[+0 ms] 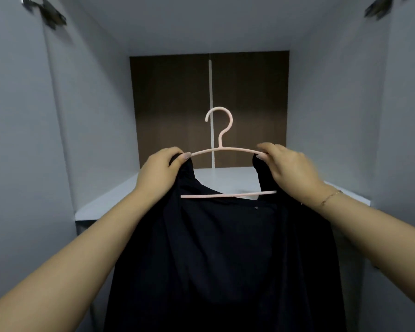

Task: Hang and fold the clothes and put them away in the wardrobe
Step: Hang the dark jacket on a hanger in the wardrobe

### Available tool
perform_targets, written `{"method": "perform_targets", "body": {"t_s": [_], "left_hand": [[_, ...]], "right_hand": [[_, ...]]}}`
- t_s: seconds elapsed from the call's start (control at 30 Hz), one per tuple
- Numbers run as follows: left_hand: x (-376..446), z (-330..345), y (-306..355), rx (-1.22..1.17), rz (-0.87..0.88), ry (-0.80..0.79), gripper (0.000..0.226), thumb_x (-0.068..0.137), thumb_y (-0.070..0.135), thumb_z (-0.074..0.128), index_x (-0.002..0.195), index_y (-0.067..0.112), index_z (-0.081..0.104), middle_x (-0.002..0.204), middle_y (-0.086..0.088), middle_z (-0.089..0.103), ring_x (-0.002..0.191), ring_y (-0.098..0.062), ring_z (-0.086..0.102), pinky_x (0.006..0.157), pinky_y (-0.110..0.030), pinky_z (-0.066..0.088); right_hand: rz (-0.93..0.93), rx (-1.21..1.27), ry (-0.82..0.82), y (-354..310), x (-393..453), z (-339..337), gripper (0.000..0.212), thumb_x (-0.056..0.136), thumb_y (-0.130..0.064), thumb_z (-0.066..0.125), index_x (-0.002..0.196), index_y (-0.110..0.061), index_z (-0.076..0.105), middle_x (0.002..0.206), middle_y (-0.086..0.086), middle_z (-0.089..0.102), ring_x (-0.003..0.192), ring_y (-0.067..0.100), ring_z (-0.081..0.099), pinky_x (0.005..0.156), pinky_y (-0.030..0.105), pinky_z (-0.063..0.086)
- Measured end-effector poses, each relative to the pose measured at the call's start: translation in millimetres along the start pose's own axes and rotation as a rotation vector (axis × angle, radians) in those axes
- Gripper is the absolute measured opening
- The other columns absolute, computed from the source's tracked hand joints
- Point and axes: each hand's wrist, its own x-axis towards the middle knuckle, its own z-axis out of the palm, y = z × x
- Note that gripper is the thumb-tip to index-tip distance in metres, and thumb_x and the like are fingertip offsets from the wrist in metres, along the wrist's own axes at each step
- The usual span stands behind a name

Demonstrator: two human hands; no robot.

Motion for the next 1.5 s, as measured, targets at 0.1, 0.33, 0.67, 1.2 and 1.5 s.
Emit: {"method": "perform_targets", "body": {"t_s": [0.1,0.33,0.67,1.2,1.5], "left_hand": [[54,11,-7,0.012,0.059,0.037,0.022,0.099,0.041,0.046,0.09,0.034,0.064,0.092,0.012,0.065,0.092,-0.014,0.06,0.083,-0.043,0.05],[187,53,-35,0.132,0.035,0.056,0.021,0.101,0.044,0.044,0.089,0.039,0.061,0.084,0.013,0.062,0.085,-0.012,0.057,0.067,-0.033,0.043],[274,182,-148,0.314,-0.113,-0.127,0.026,0.1,0.047,0.043,0.088,0.031,0.06,0.086,0.006,0.06,0.087,-0.02,0.059,0.071,-0.033,0.045],[234,248,-204,0.917,0.05,-0.389,0.055,0.102,0.053,0.013,0.154,0.035,0.011,0.16,-0.001,0.014,0.146,-0.019,0.011,0.117,-0.047,0.008],[187,164,-112,0.891,0.27,-0.18,0.062,0.099,0.055,0.01,0.155,0.031,0.0,0.164,0.0,-0.005,0.15,-0.016,-0.007,0.121,-0.044,-0.005]], "right_hand": [[0.017,-0.1,0.045,21,49,18,0.039,0.103,-0.039,0.036,0.112,-0.012,0.062,0.098,0.008,0.063,0.076,0.038,0.061,0.061,0.042,0.05],[0.019,-0.133,0.044,81,165,81,0.034,0.103,-0.039,0.036,0.084,-0.014,0.049,0.079,0.002,0.049,0.068,0.031,0.057,0.056,0.039,0.046],[0.043,-0.077,-0.184,157,211,275,0.025,0.104,-0.031,0.037,0.093,-0.015,0.053,0.094,0.005,0.061,0.078,0.029,0.062,0.058,0.034,0.042],[-0.147,-0.337,-0.527,157,184,349,0.057,0.102,-0.052,0.019,0.149,-0.021,0.03,0.146,0.004,0.036,0.13,0.022,0.037,0.102,0.038,0.032],[-0.102,-0.211,-0.332,104,164,231,0.071,0.1,-0.055,0.018,0.156,-0.014,0.007,0.163,0.003,0.012,0.15,0.016,0.006,0.121,0.034,-0.001]]}}
